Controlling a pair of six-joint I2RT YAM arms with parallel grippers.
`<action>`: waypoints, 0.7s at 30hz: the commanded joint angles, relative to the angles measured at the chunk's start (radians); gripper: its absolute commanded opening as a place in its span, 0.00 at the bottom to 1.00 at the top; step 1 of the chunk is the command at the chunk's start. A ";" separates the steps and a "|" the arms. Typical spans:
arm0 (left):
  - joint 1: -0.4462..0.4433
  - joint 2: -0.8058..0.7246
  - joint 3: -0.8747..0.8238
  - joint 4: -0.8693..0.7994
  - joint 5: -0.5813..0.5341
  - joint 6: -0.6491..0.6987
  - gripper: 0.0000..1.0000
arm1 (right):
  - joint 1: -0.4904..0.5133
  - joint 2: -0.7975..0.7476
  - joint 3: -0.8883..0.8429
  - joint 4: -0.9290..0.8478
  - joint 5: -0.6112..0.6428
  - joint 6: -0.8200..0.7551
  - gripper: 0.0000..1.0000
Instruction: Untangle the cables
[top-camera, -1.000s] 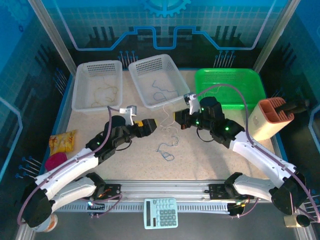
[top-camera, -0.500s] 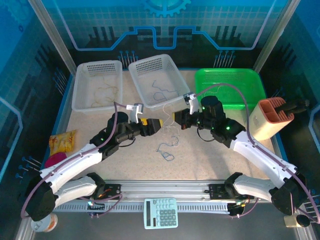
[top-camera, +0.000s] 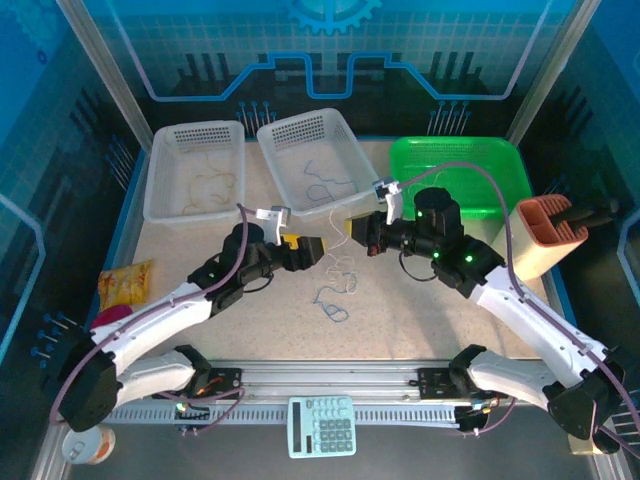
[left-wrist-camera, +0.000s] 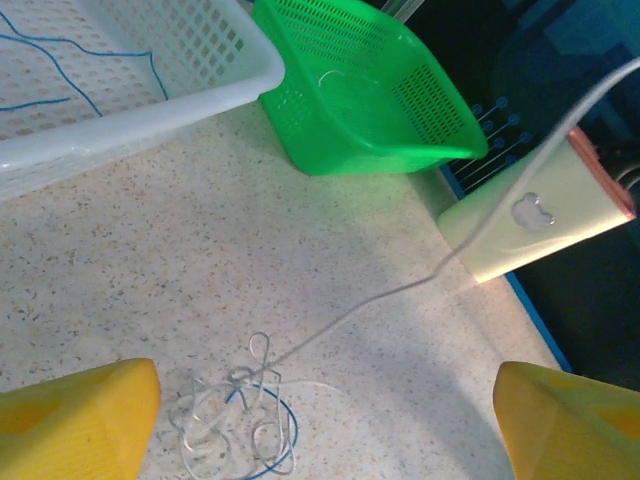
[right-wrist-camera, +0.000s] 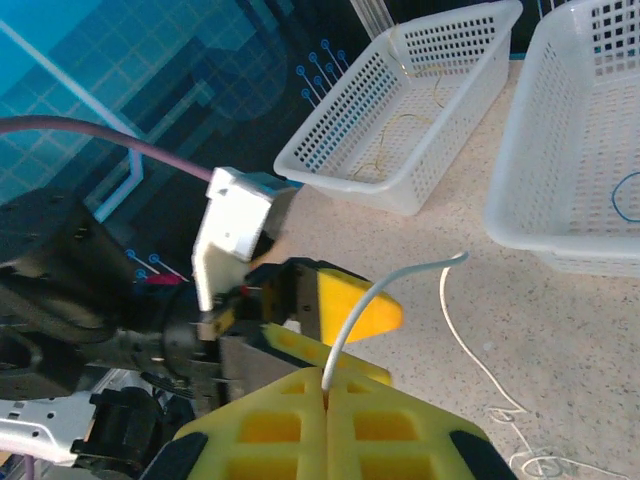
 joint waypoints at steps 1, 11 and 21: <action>-0.009 0.061 0.013 0.073 0.003 0.039 0.87 | -0.010 -0.032 0.032 0.016 -0.032 0.027 0.00; -0.046 0.211 0.045 0.211 0.026 0.033 0.86 | -0.007 -0.047 0.069 0.017 -0.050 0.042 0.00; -0.064 0.305 0.063 0.264 0.011 0.006 0.63 | -0.008 -0.035 0.155 0.031 -0.088 0.055 0.00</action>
